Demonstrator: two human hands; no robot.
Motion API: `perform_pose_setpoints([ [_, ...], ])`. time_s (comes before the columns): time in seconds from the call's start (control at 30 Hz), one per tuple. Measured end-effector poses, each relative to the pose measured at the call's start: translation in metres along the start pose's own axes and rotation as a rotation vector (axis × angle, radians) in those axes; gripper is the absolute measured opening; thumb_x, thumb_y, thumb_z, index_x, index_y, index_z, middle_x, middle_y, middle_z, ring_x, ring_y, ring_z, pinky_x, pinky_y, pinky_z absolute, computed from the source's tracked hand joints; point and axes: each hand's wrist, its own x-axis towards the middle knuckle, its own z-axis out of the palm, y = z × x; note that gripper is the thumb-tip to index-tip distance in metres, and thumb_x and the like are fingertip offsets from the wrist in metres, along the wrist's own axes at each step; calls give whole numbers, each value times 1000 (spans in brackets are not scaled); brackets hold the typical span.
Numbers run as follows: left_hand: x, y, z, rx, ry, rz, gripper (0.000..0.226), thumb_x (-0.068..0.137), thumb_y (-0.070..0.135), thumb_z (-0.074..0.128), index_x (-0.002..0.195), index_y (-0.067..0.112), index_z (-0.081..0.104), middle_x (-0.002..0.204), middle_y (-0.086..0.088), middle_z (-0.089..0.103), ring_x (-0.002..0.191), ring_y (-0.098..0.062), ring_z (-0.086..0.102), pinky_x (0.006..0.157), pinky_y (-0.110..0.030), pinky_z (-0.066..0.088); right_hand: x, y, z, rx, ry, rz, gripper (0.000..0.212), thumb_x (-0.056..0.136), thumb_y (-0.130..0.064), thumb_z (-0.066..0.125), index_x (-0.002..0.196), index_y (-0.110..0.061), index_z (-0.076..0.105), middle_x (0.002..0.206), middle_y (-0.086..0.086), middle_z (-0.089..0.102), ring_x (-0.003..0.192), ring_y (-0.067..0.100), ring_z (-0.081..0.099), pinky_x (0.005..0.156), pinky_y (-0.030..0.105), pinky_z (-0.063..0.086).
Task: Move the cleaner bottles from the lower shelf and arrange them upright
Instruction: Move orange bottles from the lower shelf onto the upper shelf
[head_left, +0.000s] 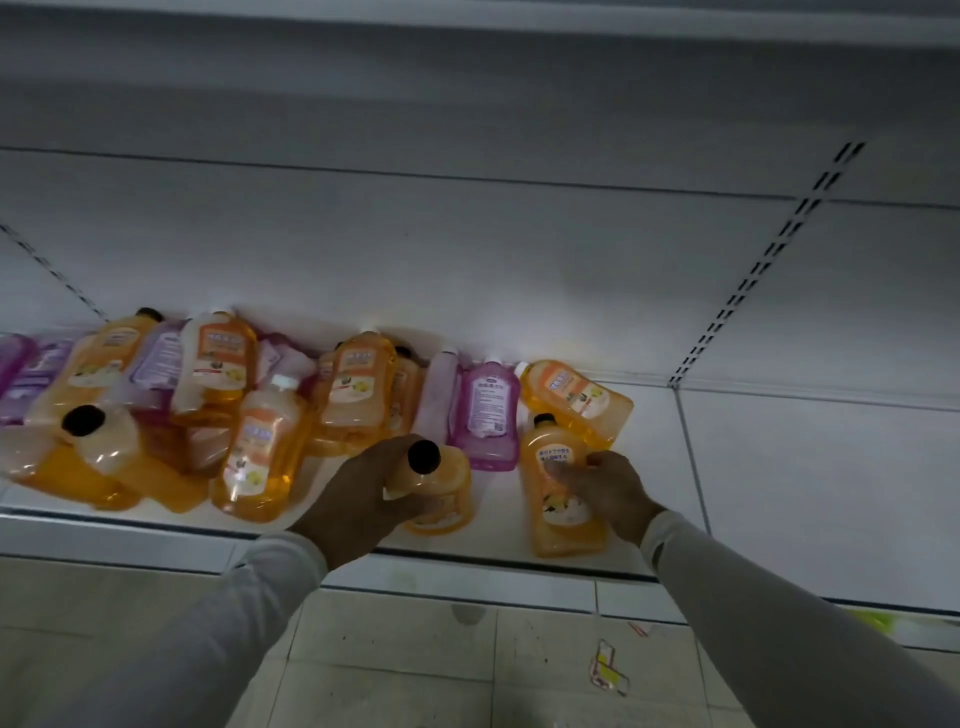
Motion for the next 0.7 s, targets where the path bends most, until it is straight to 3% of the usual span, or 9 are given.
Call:
perform_pose_setpoints([
  [0.07,-1,0,1,28,1,2,57,78,28,76,123,39,44,122,14,55,115,-11,52,101,-34,45,4,-2,1,51,-43,11,44,72,-42,81,107,-19,66,94,1,74,83,21,73,77,41,60],
  [0.17,-1,-1,5,36,18,15,56,79,27,76,125,35,46,122,11,57,114,-10,53,99,-31,44,1,-8,4,142,-108,36,30,78,-24,79,103,-15,65,89,2,73,74,17,72,55,28,57],
  [0.23,0,-2,6,46,37,20,56,78,27,77,124,35,46,119,11,57,111,-10,53,97,-30,44,-1,-8,5,158,-120,54,26,79,-21,78,101,-15,65,92,4,73,74,17,71,49,25,54],
  [0.57,5,-7,6,19,21,40,59,78,26,77,129,26,48,120,7,57,111,-13,53,97,-29,45,-19,-14,6,101,-42,42,33,78,-26,80,105,-13,66,94,5,73,83,21,71,59,28,56],
  [0.7,7,-7,4,6,-8,70,56,78,25,77,126,25,49,118,8,57,108,-10,53,92,-21,44,-31,-20,10,69,-48,-57,34,77,-25,80,107,-21,65,96,-2,74,92,17,71,76,32,58],
])
